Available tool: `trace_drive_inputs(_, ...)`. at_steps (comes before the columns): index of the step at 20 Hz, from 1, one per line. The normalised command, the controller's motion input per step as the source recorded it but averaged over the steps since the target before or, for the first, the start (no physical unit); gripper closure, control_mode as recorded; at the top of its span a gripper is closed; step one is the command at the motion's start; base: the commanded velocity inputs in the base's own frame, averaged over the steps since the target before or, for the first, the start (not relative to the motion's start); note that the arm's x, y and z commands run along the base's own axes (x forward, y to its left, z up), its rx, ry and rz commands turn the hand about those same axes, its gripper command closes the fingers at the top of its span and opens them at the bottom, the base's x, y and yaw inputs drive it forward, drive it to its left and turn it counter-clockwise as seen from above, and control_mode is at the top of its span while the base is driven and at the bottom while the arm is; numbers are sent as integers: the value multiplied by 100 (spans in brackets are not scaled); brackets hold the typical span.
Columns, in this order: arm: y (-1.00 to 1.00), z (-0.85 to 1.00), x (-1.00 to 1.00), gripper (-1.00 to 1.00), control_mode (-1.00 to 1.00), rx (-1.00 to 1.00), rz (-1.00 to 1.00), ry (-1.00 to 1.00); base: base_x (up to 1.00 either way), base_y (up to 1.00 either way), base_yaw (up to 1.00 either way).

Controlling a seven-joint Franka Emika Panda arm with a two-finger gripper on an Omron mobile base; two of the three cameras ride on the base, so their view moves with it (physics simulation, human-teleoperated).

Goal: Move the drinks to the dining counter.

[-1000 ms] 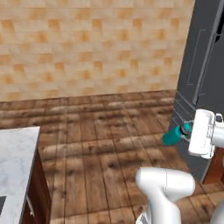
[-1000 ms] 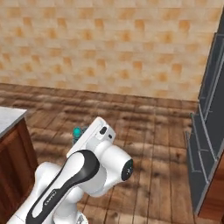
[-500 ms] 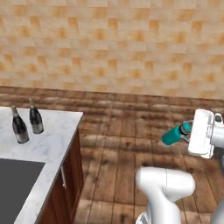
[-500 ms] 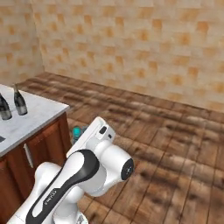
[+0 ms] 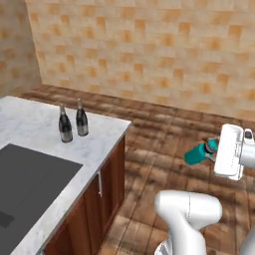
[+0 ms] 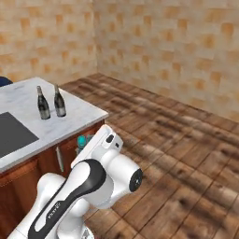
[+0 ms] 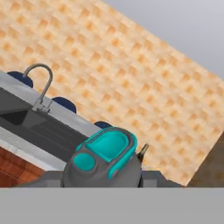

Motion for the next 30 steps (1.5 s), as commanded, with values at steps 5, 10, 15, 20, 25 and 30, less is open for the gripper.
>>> trace_drive_inputs(5, 0, 0, 0, 100, 100, 0, 0, 0, 24, 16, 44)
trace_drive_inputs(10, 0, 0, 0, 100, 100, 0, 0, 0, 45, 12, 37)
trace_drive_inputs(15, 0, 0, 0, 100, 100, 0, 0, 0, 76, 0, 14)
trace_drive_inputs(20, 0, 0, 0, 100, 100, 0, 0, 0, 88, -3, 10)
trace_drive_inputs(25, 0, 0, 0, 100, 100, 0, 0, 0, 84, -2, 11)
trace_drive_inputs(30, 0, 0, 0, 100, 100, 0, 0, 0, 80, 0, 16)
